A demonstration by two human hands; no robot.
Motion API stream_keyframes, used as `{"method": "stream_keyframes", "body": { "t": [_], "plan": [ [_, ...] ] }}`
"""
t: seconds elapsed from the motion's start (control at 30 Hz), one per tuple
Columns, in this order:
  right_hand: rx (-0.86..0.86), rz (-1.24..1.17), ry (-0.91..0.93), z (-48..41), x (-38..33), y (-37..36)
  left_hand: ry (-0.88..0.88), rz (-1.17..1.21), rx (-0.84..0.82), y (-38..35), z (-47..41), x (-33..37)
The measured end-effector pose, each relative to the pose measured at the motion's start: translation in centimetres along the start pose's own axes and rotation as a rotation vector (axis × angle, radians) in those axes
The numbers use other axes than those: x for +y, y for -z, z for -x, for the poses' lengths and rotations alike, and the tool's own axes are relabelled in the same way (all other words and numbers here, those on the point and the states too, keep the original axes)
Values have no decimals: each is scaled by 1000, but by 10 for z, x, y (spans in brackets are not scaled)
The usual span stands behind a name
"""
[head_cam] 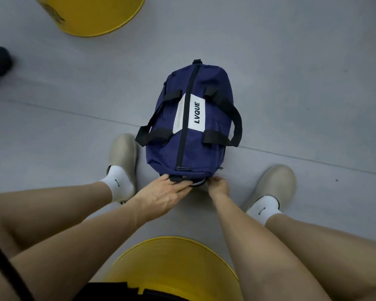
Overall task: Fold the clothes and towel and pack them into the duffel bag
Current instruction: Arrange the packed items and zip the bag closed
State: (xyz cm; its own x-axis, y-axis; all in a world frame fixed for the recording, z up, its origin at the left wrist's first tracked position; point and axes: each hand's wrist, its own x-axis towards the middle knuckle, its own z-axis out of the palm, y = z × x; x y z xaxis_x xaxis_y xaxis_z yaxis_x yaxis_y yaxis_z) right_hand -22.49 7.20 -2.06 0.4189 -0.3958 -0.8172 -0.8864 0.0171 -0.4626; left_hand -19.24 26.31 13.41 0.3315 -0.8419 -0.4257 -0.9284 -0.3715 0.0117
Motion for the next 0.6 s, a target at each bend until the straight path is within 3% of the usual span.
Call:
{"method": "stream_keyframes", "body": {
  "t": [0.23,0.37,0.6],
  "plan": [
    [-64,-291,-85,-29,18,-22,74,84,78,-5,8,15],
    [-50,-114,4,-14,13,-20,230,229,63,-17,13,32],
    [-49,113,315,60,-24,11,530,557,48,-7,8,48]
  ]
}}
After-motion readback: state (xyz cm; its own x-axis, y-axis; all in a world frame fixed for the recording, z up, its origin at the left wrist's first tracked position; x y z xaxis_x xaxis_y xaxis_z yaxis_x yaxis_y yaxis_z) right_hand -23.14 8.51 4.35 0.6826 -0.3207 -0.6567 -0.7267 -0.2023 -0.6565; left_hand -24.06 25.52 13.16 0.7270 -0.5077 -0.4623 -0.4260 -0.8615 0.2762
